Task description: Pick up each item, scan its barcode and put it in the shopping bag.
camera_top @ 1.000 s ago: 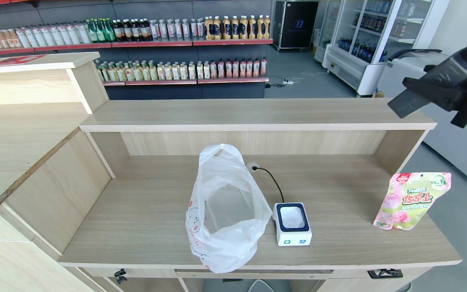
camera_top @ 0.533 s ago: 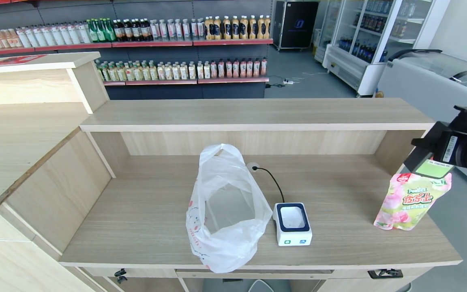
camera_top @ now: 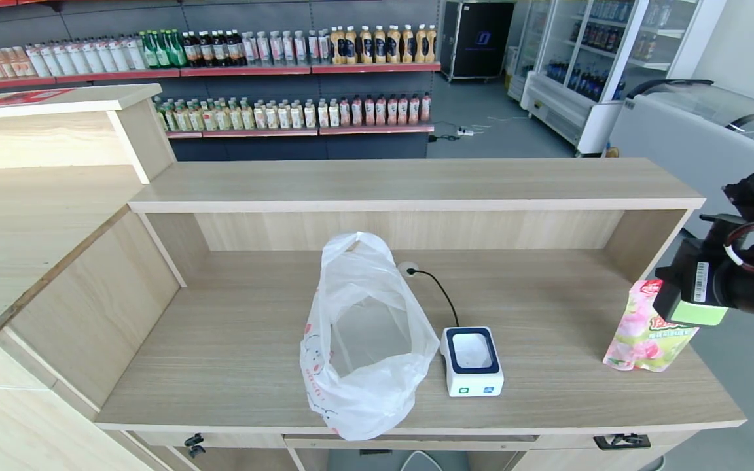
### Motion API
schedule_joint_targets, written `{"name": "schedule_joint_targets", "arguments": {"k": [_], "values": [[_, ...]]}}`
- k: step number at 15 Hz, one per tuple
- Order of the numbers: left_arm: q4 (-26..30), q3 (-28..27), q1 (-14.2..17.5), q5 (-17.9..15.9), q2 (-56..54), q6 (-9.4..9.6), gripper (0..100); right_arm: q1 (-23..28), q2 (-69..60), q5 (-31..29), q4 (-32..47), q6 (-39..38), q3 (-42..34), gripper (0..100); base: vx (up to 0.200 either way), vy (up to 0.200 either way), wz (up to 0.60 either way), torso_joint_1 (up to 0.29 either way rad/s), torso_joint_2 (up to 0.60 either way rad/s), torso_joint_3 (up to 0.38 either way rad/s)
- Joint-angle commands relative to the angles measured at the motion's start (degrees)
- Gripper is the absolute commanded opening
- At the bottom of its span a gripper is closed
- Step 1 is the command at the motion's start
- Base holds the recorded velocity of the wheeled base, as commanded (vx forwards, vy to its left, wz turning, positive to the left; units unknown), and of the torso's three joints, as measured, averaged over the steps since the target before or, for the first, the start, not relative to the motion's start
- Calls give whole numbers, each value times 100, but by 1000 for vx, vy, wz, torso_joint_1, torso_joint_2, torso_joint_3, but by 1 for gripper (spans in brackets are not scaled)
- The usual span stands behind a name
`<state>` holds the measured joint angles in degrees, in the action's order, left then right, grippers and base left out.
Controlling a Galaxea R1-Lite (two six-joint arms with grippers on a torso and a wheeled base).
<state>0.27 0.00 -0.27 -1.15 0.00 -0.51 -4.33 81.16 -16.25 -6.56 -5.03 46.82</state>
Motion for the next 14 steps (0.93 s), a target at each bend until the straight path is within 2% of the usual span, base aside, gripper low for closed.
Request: {"name": "schedule_joint_targets", "arguments": {"k": [1,6,8,9,14], "values": [[0,0,0,0,9,-2,100,-218,172,69,-30,11,81,0,0,0,600,2,2,2],[0,0,0,0,9,-2,100,-569,971,544,216,-208,767,0,0,0,600,5,0,3],[0,0,0,0,0,-2,100,-490,1103,1273,269,-331,626,0,0,0,0,0,0,0],[0,0,0,0,0,-2,100,-385,1138,1440,278,-288,415,0,0,0,0,0,0,0],[0,0,0,0,0,-2,100,-156,1464,1502,269,-191,46,0,0,0,0,0,0,0]]}}
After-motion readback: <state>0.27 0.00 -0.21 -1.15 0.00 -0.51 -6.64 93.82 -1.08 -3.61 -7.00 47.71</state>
